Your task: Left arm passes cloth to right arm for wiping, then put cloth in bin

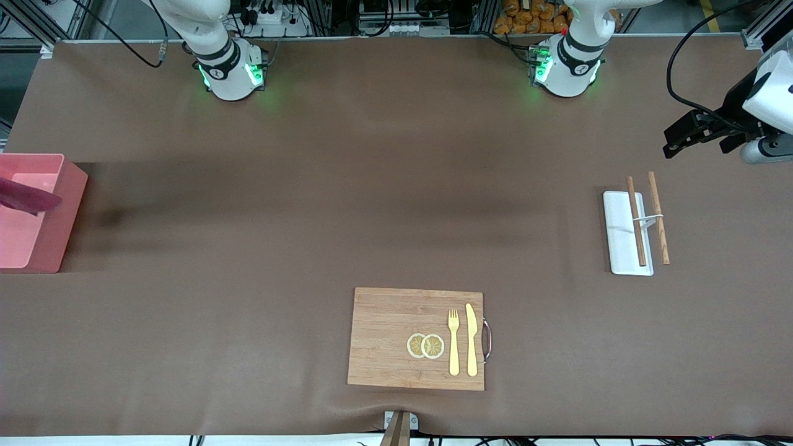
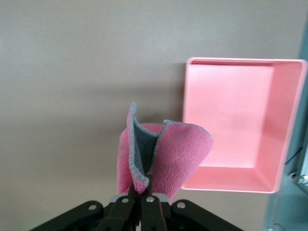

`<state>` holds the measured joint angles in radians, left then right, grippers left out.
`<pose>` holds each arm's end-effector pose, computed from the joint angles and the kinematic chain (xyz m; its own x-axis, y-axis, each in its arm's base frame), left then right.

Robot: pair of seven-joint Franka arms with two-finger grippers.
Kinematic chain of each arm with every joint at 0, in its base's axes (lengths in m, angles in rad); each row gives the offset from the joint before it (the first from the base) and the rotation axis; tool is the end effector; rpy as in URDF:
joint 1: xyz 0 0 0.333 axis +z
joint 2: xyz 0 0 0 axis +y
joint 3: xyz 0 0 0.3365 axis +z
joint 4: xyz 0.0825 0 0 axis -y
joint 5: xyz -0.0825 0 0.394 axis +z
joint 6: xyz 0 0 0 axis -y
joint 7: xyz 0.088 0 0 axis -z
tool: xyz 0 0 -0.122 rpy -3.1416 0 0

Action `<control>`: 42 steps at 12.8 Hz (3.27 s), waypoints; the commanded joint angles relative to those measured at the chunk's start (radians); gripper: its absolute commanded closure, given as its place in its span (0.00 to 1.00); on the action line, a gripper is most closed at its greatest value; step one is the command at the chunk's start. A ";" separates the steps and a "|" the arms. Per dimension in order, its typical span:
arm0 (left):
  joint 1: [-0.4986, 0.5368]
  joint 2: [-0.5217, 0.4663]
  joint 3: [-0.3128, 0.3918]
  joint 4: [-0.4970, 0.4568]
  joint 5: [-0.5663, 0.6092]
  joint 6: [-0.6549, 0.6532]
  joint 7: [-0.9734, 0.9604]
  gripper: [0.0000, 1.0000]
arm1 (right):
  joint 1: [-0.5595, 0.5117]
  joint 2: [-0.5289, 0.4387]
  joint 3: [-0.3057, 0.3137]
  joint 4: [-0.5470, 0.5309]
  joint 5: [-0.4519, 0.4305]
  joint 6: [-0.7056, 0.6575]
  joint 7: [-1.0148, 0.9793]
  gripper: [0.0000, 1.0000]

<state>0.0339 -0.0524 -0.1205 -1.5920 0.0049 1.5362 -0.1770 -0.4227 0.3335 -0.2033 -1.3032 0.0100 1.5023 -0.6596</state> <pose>0.5416 -0.0483 0.6456 0.9959 0.0906 -0.0017 0.0906 -0.9958 -0.0117 0.5450 -0.3658 0.5513 0.9899 0.0422 -0.1351 0.0380 -0.9987 -0.0337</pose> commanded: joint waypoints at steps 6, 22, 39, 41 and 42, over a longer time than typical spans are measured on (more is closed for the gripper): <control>-0.009 -0.015 0.010 -0.009 -0.029 -0.011 -0.012 0.00 | -0.186 0.235 0.028 0.041 -0.010 0.307 -0.325 1.00; -0.003 -0.012 0.007 0.026 -0.026 -0.007 0.014 0.00 | -0.203 0.403 0.038 0.025 0.085 0.389 -0.402 0.00; -0.003 -0.044 0.012 -0.012 -0.028 -0.015 0.001 0.00 | 0.315 0.090 0.033 0.064 0.087 -0.017 0.392 0.00; 0.000 -0.056 0.012 -0.026 -0.029 -0.013 0.002 0.00 | 0.346 0.075 0.033 0.065 0.090 -0.010 0.436 0.00; -0.002 -0.060 0.012 -0.032 -0.029 -0.011 0.001 0.00 | 0.349 0.073 0.033 0.067 0.090 -0.001 0.437 0.00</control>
<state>0.0294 -0.0725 -0.1126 -1.5868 -0.0090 1.5277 -0.1761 -0.0785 0.4515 -0.1634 -1.1849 0.0933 1.4784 -0.2428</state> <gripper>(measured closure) 0.000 0.000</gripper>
